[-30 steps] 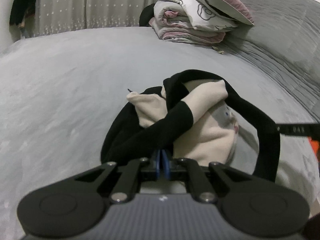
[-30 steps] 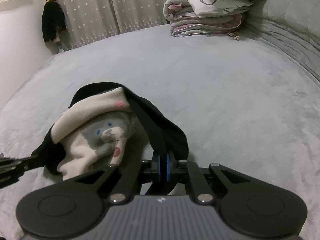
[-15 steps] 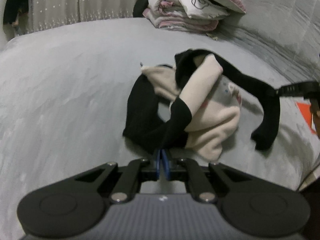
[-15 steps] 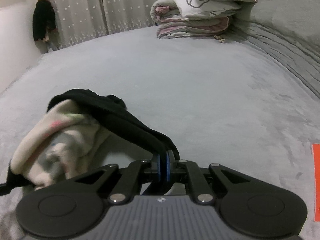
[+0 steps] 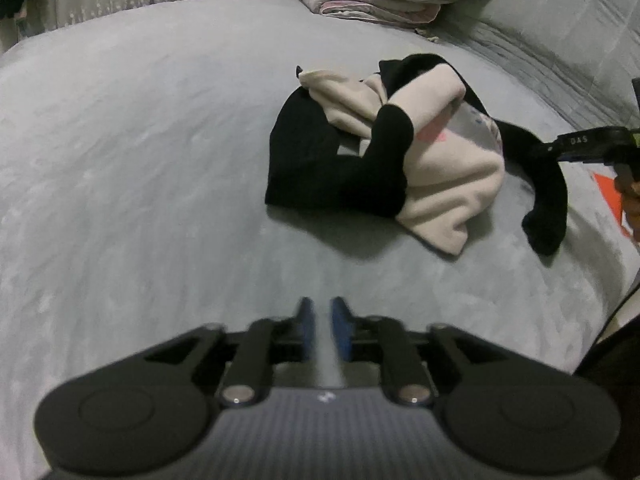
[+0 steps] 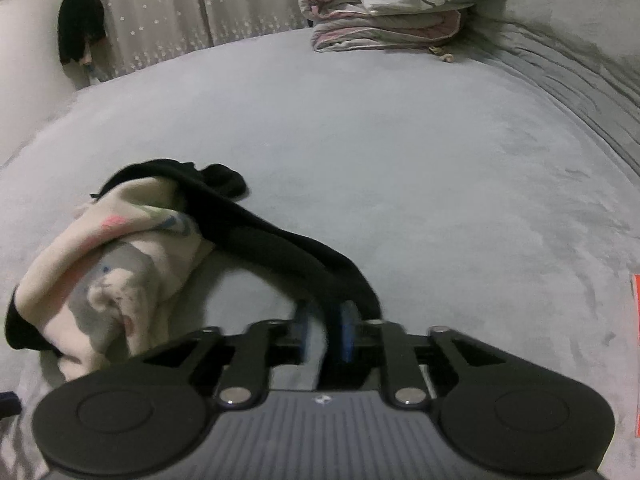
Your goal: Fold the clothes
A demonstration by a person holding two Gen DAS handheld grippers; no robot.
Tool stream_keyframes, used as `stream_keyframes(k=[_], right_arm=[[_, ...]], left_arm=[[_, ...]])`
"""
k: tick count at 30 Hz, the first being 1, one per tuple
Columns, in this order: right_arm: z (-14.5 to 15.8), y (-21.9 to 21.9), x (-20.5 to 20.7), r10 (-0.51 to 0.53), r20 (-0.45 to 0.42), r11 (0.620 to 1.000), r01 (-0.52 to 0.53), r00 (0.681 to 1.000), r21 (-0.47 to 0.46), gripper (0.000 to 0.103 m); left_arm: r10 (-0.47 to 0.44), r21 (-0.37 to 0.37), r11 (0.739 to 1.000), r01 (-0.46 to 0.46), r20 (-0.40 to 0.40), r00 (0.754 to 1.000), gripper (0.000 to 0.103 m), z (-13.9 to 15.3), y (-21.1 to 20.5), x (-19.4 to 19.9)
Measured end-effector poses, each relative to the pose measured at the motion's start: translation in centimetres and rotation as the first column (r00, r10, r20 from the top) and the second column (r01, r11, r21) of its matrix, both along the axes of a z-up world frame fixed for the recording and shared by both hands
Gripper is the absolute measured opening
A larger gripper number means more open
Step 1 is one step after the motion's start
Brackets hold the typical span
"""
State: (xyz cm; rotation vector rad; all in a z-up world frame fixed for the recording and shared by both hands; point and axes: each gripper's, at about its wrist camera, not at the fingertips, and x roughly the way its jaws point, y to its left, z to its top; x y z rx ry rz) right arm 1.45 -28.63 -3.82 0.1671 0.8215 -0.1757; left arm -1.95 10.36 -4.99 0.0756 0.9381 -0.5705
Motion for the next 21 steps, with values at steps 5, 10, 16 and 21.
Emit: stream_keyframes(k=[5, 10, 16, 21], right_arm=[[0.8, 1.7, 0.3, 0.048, 0.036, 0.999, -0.047, 0.998, -0.021, 0.045], [1.6, 2.8, 1.1, 0.084, 0.081, 0.996, -0.084, 0.993, -0.007, 0.046], [2.7, 4.4, 2.2, 0.114, 0.144, 0.993, -0.116, 0.983, 0.008, 0.046], [3.4, 5.7, 3.5, 0.125, 0.186, 0.991, -0.132, 0.974, 0.021, 0.046]], left_arm=[[0.036, -0.069, 0.997, -0.034, 0.023, 0.999, 0.054, 1.5, 0.8, 0.9], [0.106, -0.145, 0.984, -0.102, 0.015, 0.994, 0.064, 2.6, 1.2, 2.5], [0.164, -0.183, 0.97, -0.159, 0.009, 0.986, 0.067, 3.3, 0.4, 4.4], [0.222, -0.184, 0.957, -0.223, -0.027, 0.975, 0.067, 2.6, -0.4, 6.6]])
